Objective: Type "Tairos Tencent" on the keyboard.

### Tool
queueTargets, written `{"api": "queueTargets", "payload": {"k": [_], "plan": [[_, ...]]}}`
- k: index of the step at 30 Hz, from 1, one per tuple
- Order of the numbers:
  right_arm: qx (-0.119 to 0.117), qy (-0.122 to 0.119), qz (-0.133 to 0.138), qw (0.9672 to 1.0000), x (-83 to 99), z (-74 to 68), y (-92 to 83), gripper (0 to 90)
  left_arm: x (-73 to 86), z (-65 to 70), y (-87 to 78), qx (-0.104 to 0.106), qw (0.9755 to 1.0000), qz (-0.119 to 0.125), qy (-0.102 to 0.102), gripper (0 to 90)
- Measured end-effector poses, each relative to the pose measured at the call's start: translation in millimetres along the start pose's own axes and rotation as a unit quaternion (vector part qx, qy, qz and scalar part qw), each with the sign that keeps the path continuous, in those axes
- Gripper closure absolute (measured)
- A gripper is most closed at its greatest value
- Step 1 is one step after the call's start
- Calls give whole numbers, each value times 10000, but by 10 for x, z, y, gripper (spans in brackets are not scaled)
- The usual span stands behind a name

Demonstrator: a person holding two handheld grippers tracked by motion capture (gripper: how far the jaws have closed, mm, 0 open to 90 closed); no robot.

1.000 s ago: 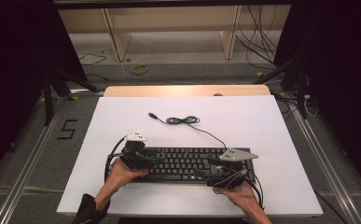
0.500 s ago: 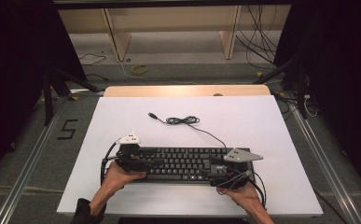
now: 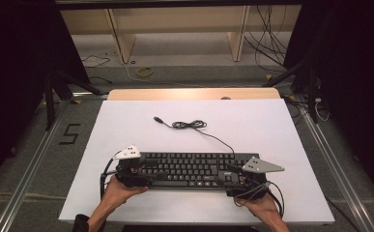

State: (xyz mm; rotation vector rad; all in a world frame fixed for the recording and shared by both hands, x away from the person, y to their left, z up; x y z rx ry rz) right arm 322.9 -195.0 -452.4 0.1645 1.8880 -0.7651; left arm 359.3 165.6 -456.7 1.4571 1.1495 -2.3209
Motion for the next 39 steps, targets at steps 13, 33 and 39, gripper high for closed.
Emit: {"api": "queueTargets", "payload": {"k": [13,33,39], "plan": [[131,5,76,9999,128,2,-149,325,151,22,-129,-20,9999,168,-32,294],[227,83,170,9996,225,14,-264,318,260,32,-174,-83,9998,155,-91,281],[221,82,178,9996,223,13,-262,318,259,29,-170,-100,9998,150,-84,279]]}}
Point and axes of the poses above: each handheld gripper's, and its own axes: y roughly forward along the jaws, x roughly out of its underside, z roughly to its right, the point moved 1 cm from there along y, roughly forward along the jaws, and after that the axes turned 9 degrees about -x, right-handed, at the moved point
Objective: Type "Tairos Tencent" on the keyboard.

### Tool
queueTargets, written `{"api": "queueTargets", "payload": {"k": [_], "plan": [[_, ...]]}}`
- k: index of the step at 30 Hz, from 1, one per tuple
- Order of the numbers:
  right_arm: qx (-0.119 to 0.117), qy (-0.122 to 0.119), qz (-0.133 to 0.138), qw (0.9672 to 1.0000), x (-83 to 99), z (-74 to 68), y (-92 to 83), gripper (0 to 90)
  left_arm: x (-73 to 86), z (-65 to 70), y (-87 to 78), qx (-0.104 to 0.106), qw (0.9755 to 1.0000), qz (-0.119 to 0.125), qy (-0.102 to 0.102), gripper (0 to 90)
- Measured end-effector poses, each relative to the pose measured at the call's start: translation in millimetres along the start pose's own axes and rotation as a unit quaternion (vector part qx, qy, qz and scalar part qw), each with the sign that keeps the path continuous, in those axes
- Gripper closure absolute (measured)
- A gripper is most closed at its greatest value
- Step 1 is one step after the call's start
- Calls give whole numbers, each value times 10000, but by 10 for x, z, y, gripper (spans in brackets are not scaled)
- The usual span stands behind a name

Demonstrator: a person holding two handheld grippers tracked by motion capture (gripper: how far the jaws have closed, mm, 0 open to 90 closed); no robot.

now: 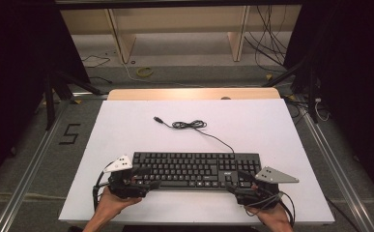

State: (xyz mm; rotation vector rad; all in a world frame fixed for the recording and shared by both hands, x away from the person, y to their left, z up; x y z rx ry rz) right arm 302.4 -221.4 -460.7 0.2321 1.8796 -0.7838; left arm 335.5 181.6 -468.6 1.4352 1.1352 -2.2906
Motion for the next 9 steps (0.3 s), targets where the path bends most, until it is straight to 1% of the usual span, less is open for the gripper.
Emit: {"api": "queueTargets", "payload": {"k": [3,6,9], "plan": [[-2,1,-8,10000,0,-3,1,318,0,-2,0,-9,10000,28,-25,279],[-1,-15,-15,10000,1,-3,4,318,1,-2,1,-16,10000,5,15,279],[-5,-27,-18,10000,2,-3,8,318,3,-3,5,-23,10000,2,15,279]]}}
Point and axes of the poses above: each handheld gripper's, and its own axes: y roughly forward along the jaws, x roughly out of its underside, z roughly to its right, the point moved 1 cm from there along y, roughly forward along the jaws, and after that the axes turned 9 degrees about -x, right-handed, at the moved point
